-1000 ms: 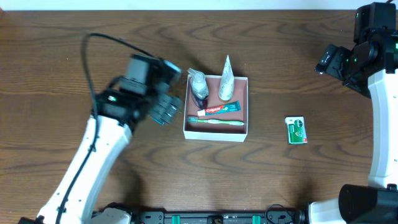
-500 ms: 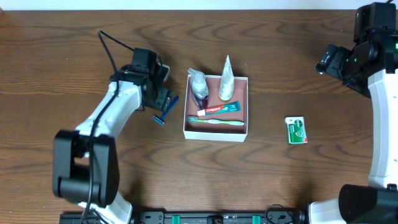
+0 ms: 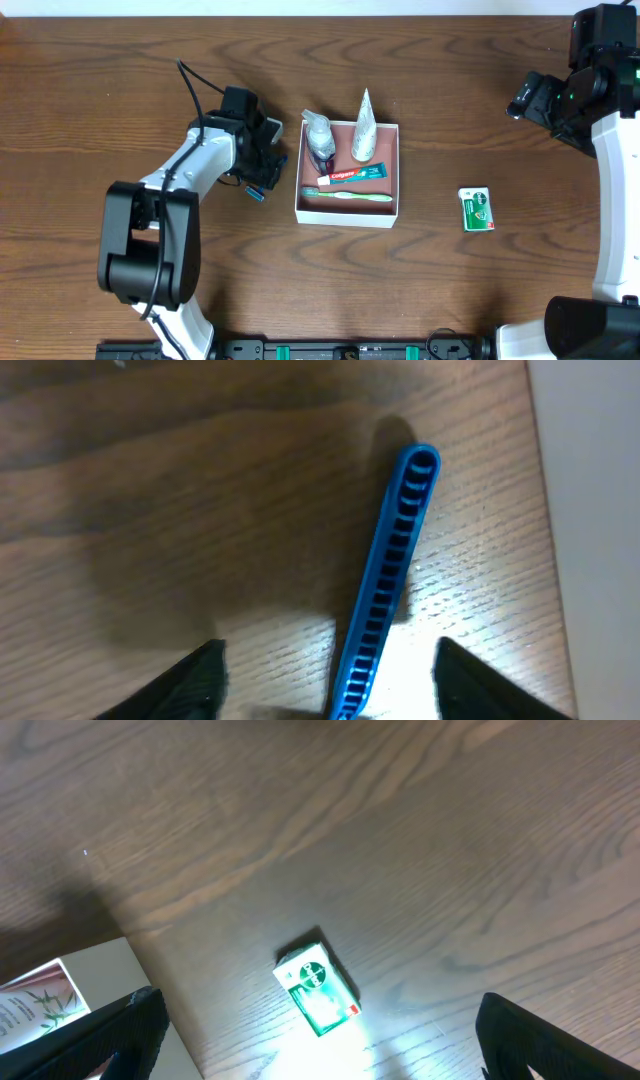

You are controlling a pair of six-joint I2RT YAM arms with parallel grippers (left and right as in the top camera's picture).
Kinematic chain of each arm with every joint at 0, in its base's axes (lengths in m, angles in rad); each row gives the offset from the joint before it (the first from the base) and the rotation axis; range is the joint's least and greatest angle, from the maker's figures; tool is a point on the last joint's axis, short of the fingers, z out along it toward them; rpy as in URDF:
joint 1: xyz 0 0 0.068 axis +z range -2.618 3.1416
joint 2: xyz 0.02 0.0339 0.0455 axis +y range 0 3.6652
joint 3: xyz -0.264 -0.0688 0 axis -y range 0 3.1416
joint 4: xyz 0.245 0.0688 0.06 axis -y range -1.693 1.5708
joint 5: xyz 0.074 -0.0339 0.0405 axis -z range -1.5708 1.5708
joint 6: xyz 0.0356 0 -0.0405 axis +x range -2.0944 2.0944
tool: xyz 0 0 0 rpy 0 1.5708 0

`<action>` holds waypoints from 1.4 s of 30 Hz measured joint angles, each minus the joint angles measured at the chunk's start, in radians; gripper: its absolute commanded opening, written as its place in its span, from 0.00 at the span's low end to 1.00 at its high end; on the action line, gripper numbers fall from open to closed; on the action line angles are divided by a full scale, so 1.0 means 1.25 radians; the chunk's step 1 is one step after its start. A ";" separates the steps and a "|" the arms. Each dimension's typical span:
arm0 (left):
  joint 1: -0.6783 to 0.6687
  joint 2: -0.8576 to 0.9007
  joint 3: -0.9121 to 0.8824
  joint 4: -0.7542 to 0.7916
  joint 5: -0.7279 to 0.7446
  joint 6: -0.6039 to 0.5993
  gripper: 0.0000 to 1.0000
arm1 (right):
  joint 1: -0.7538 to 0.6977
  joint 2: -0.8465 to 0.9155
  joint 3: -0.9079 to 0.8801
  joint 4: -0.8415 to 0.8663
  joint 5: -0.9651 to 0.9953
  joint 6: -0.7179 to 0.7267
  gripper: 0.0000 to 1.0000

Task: Pack container
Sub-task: 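Grasp the blue razor with the left gripper, then carry the razor into the box and release it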

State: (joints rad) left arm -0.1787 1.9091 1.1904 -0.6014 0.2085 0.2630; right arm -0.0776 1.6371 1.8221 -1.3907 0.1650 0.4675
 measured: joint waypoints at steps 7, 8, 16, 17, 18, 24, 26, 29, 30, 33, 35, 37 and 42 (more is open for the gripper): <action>0.000 0.005 -0.001 -0.012 0.002 0.002 0.53 | 0.000 0.000 0.000 0.000 0.000 0.000 0.99; 0.000 0.005 -0.001 -0.017 0.002 0.003 0.53 | 0.000 0.000 0.000 0.000 0.000 0.000 0.99; -0.001 0.012 -0.001 -0.032 0.002 0.003 0.52 | 0.000 0.000 0.000 0.000 0.000 0.000 0.99; -0.001 0.012 0.000 -0.031 0.003 0.003 0.51 | 0.000 0.000 0.000 0.000 0.000 0.000 0.99; -0.001 0.012 -0.001 -0.031 0.002 0.002 0.49 | 0.000 0.000 0.000 0.000 0.000 0.000 0.99; -0.001 0.021 0.004 -0.031 -0.002 0.002 0.33 | 0.000 0.000 0.000 0.000 0.000 0.000 0.99; -0.001 0.028 0.013 -0.030 -0.006 0.006 0.27 | 0.000 0.000 0.000 0.000 0.000 0.000 0.99; -0.001 0.034 0.018 -0.028 -0.017 0.012 0.25 | 0.000 0.000 0.000 0.000 0.000 0.000 0.99; -0.001 0.034 0.019 -0.027 -0.022 0.014 0.24 | 0.000 0.000 0.000 0.000 0.000 0.000 0.99; -0.006 0.034 0.019 -0.027 -0.042 0.015 0.23 | 0.000 0.000 0.000 0.000 0.000 0.000 0.99; -0.010 0.034 0.020 -0.028 -0.053 0.013 0.19 | 0.000 0.000 0.000 0.000 0.000 0.000 0.99; -0.011 0.035 0.020 -0.027 -0.062 0.010 0.10 | 0.000 0.000 0.000 0.000 0.000 0.000 0.99; -0.011 0.035 0.025 -0.033 -0.071 0.002 0.06 | 0.000 0.000 0.000 0.000 0.000 0.000 0.99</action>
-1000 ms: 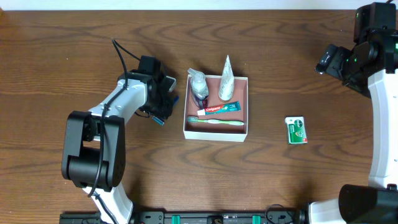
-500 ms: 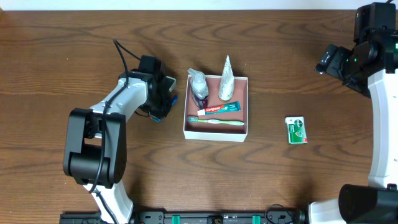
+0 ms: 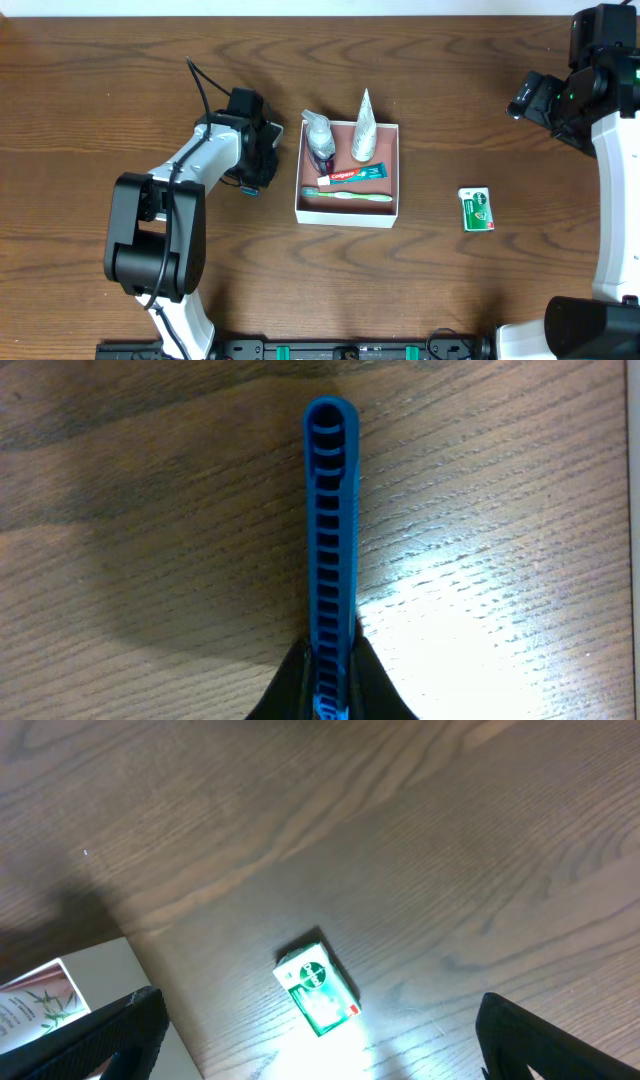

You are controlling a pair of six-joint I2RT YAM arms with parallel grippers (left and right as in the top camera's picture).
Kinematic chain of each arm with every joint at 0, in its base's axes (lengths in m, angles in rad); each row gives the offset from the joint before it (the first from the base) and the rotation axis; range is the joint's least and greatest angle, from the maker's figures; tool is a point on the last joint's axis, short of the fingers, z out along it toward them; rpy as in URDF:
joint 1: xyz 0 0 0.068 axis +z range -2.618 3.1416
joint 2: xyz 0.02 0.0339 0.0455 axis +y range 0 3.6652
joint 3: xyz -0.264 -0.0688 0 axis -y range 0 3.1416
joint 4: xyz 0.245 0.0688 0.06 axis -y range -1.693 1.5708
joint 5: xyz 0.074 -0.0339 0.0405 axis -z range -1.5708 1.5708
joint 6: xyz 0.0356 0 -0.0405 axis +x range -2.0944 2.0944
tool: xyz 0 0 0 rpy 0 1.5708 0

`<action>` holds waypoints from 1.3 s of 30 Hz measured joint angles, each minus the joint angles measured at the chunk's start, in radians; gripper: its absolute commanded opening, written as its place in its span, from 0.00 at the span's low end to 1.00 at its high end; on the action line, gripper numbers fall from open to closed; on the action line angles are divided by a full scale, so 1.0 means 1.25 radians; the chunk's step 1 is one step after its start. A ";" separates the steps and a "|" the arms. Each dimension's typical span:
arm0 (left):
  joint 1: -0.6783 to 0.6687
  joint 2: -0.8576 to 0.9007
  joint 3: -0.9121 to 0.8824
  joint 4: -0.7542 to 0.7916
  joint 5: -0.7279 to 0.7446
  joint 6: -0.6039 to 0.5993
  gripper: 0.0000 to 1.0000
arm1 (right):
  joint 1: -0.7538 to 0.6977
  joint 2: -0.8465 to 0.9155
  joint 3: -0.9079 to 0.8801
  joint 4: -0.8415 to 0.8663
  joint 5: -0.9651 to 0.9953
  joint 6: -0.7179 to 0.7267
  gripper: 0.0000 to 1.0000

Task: Pack container
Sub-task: 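Carry the razor into the box and release it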

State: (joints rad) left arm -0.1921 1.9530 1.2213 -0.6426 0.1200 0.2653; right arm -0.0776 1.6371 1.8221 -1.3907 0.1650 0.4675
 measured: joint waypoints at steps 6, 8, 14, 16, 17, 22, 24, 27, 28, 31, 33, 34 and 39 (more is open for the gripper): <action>0.004 -0.012 0.004 -0.051 -0.036 -0.009 0.06 | 0.000 0.000 0.000 0.000 0.000 0.000 0.99; 0.011 -0.044 0.004 -0.080 -0.061 -0.017 0.06 | 0.000 0.000 0.000 0.000 0.000 0.000 0.99; 0.010 -0.255 0.006 -0.112 -0.090 -0.034 0.06 | 0.000 0.000 0.000 0.000 0.000 0.000 0.99; -0.004 -0.342 0.012 -0.125 -0.096 -0.039 0.06 | 0.000 0.000 0.000 0.000 0.000 0.000 0.99; -0.011 -0.372 0.014 -0.134 -0.097 -0.040 0.06 | 0.000 0.000 0.000 0.000 0.000 0.000 0.99; -0.071 -0.512 0.017 -0.176 -0.095 -0.042 0.06 | 0.000 0.000 0.000 0.000 0.000 0.000 0.99; -0.111 -0.544 0.017 -0.177 -0.074 -0.036 0.06 | 0.000 0.000 0.000 0.000 0.000 0.000 0.99; -0.168 -0.559 0.017 -0.166 -0.035 -0.005 0.06 | 0.000 0.000 0.000 0.000 0.000 0.000 0.99; -0.192 -0.556 0.017 -0.155 -0.020 0.011 0.06 | 0.000 0.000 0.000 0.000 0.000 0.000 0.99; -0.250 -0.532 0.014 -0.121 0.015 0.081 0.06 | 0.000 0.000 0.000 0.000 0.000 0.000 0.99; -0.282 -0.503 0.008 -0.096 0.031 0.137 0.06 | 0.000 0.000 0.000 0.000 0.000 0.000 0.99; -0.297 -0.480 0.003 -0.083 0.037 0.169 0.06 | 0.000 0.000 0.000 0.000 0.000 0.000 0.99; -0.327 -0.350 -0.004 -0.012 0.052 0.261 0.06 | 0.000 0.000 0.000 0.000 0.000 0.000 0.99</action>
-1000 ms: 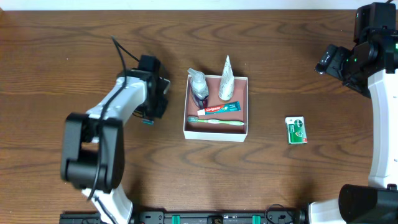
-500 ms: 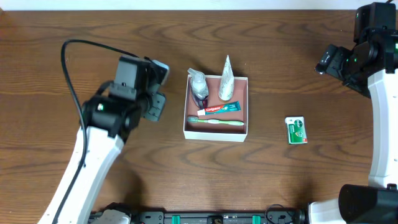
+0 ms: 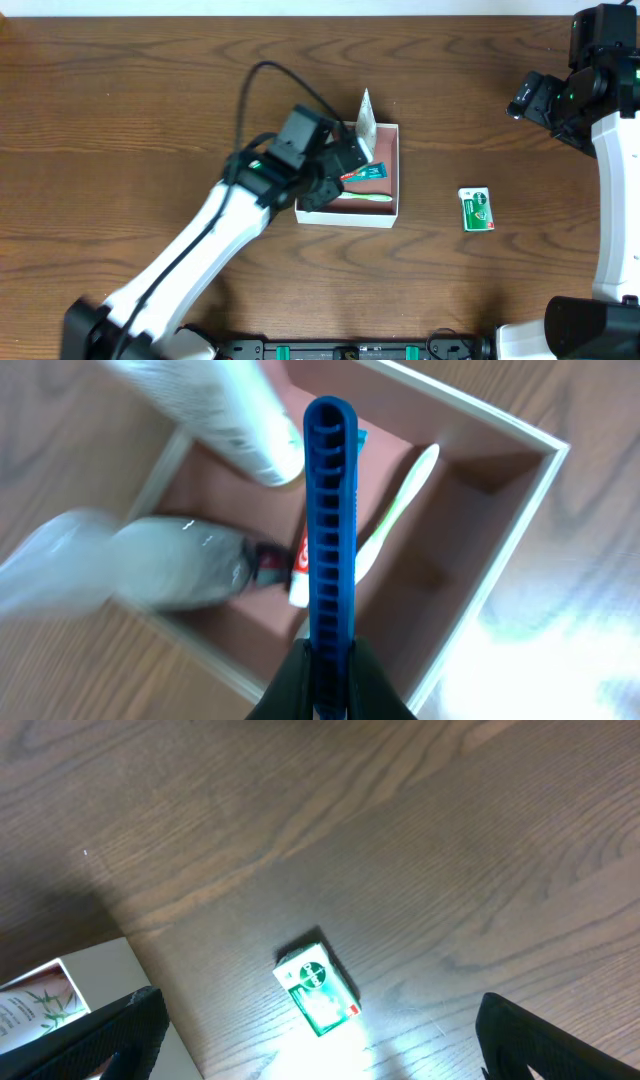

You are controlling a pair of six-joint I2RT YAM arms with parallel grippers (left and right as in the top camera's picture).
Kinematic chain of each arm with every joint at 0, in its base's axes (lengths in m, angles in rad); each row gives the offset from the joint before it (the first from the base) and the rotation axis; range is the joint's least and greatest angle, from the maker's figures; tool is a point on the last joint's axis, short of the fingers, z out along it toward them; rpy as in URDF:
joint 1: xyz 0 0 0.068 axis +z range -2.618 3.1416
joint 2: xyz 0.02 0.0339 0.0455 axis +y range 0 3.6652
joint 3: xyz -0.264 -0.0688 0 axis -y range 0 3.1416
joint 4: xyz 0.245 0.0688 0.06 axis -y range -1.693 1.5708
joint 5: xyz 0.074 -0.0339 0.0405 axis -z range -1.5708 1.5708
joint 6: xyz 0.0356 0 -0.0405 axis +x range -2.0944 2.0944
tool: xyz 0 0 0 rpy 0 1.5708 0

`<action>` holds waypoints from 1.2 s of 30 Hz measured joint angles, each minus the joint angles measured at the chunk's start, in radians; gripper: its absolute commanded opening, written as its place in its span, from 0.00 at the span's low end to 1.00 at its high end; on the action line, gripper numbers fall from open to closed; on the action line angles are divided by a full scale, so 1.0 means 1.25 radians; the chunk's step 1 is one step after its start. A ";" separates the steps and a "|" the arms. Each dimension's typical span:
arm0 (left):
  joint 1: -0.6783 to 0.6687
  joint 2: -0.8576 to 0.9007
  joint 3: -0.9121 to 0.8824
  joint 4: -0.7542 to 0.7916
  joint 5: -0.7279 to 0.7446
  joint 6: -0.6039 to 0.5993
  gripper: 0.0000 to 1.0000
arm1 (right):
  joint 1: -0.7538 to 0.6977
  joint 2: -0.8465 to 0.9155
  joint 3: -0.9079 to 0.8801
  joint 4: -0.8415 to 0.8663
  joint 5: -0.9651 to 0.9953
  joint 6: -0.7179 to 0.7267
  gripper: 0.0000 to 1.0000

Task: Pack container
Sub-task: 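Carry the razor into the box and release it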

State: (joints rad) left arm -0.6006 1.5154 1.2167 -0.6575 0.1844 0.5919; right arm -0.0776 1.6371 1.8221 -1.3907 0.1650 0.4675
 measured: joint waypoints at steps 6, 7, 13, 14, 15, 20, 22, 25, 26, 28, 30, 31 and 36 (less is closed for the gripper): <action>0.000 0.112 -0.001 0.063 0.000 0.034 0.17 | 0.000 0.000 0.000 0.000 0.000 0.000 0.99; 0.000 0.120 -0.001 0.062 -0.001 0.039 0.35 | 0.000 0.000 0.000 0.000 0.000 0.000 0.99; 0.000 0.108 -0.001 0.055 0.000 0.017 0.78 | 0.000 0.000 0.000 0.000 0.000 0.000 0.99; 0.000 0.096 -0.001 0.051 0.000 0.009 0.80 | 0.000 0.000 0.000 0.000 0.000 0.000 0.99; 0.000 0.079 -0.001 0.048 0.000 0.005 0.81 | 0.000 0.000 0.000 0.000 0.000 0.000 0.99; 0.001 -0.045 -0.001 0.012 -0.013 -0.019 0.98 | 0.000 0.000 0.000 0.000 0.000 0.000 0.99; 0.006 -0.107 -0.001 -0.006 -0.045 -0.045 0.98 | 0.000 0.000 0.000 0.000 0.000 0.000 0.99; 0.039 -0.184 -0.001 -0.037 -0.120 -0.110 0.98 | 0.000 0.000 0.000 0.000 0.000 0.000 0.99; 0.061 -0.205 -0.001 -0.049 -0.147 -0.137 0.98 | 0.000 0.000 0.000 0.000 0.000 0.000 0.99; 0.116 -0.243 -0.001 -0.080 -0.194 -0.193 0.98 | 0.000 0.000 0.000 0.000 0.000 0.000 0.99; 0.182 -0.272 -0.001 -0.111 -0.225 -0.248 0.98 | 0.000 0.000 0.000 0.000 0.000 0.000 0.99; 0.213 -0.283 -0.001 -0.128 -0.236 -0.273 0.98 | 0.000 0.000 0.000 0.000 0.000 0.000 0.99; 0.381 -0.318 -0.001 -0.187 -0.268 -0.407 0.98 | 0.000 0.000 0.000 0.000 0.000 0.000 0.99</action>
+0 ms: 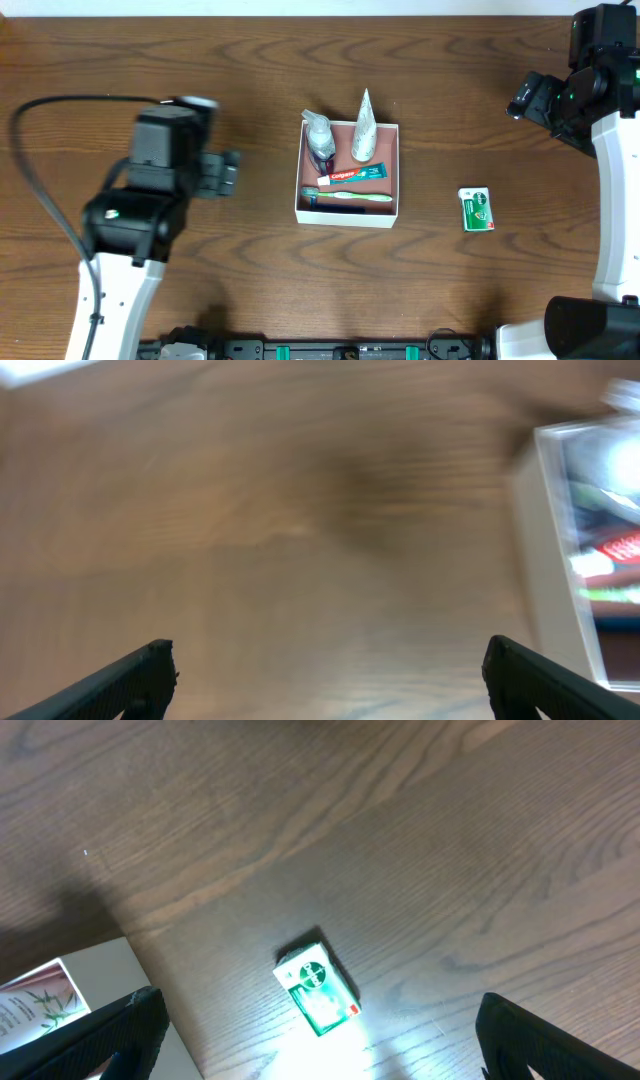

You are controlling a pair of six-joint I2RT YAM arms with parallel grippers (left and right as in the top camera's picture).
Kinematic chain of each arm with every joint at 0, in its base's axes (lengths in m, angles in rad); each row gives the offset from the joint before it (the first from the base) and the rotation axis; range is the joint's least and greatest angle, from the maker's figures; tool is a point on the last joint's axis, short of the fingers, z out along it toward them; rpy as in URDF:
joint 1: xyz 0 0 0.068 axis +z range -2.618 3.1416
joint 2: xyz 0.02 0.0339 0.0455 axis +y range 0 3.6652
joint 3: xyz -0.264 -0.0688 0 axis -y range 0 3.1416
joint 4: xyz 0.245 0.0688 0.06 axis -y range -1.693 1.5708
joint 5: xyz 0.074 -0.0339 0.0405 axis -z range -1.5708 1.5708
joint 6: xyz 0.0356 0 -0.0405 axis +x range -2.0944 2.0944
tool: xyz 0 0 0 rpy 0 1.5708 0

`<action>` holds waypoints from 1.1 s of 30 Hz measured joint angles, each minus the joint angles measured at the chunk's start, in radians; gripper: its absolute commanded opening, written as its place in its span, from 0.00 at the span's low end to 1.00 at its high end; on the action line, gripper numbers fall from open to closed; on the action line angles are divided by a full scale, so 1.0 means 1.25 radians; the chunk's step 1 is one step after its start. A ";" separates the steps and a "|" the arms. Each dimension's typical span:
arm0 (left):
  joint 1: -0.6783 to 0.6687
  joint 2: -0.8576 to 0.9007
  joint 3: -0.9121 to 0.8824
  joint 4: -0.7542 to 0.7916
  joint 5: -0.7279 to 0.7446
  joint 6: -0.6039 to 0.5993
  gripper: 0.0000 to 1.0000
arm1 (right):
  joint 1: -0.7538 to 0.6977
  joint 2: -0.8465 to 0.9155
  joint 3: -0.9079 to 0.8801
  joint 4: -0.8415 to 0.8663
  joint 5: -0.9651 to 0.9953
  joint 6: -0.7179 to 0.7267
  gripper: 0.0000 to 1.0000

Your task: Pack container

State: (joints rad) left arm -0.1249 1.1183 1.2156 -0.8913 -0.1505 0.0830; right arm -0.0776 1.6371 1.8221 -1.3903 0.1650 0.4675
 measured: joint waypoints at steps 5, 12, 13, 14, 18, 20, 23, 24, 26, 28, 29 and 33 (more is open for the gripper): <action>0.069 -0.002 0.000 -0.020 -0.012 -0.073 0.98 | 0.000 0.000 0.000 0.000 0.000 0.000 0.99; 0.073 -0.001 0.000 -0.020 -0.012 -0.104 0.98 | 0.000 0.000 0.000 0.000 0.000 0.000 0.99; 0.073 -0.001 0.000 -0.020 -0.012 -0.106 0.98 | 0.000 0.000 0.000 0.000 0.000 0.000 0.99; 0.073 -0.001 0.000 -0.020 -0.012 -0.107 0.98 | 0.000 0.000 0.000 0.000 0.000 0.000 0.99; 0.073 -0.001 0.000 -0.020 -0.011 -0.109 0.98 | 0.000 0.000 0.000 0.000 0.000 0.000 0.99; 0.073 -0.001 0.000 -0.020 -0.012 -0.109 0.98 | 0.000 0.000 0.000 0.000 0.000 0.000 0.99; 0.073 -0.001 0.000 -0.020 -0.012 -0.109 0.98 | 0.000 0.000 0.000 0.000 0.000 0.000 0.99; 0.073 -0.001 0.000 -0.020 -0.012 -0.109 0.98 | 0.000 0.000 0.000 0.000 0.000 0.000 0.99; 0.073 -0.001 0.000 -0.020 -0.012 -0.109 0.98 | 0.000 0.000 0.000 -0.001 0.000 0.000 0.99; 0.073 -0.001 0.000 -0.020 -0.012 -0.109 0.98 | 0.000 0.000 0.000 -0.009 0.000 -0.003 0.99; 0.073 -0.001 0.000 -0.020 -0.012 -0.109 0.98 | 0.000 -0.001 0.000 -0.014 0.000 -0.005 0.99; 0.073 -0.001 0.000 -0.020 -0.012 -0.109 0.98 | 0.000 -0.031 -0.003 0.002 0.002 -0.014 0.99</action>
State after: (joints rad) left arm -0.0334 1.1175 1.2156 -0.9161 -0.1650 -0.0528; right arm -0.0776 1.5986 1.8179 -1.3872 0.1669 0.4496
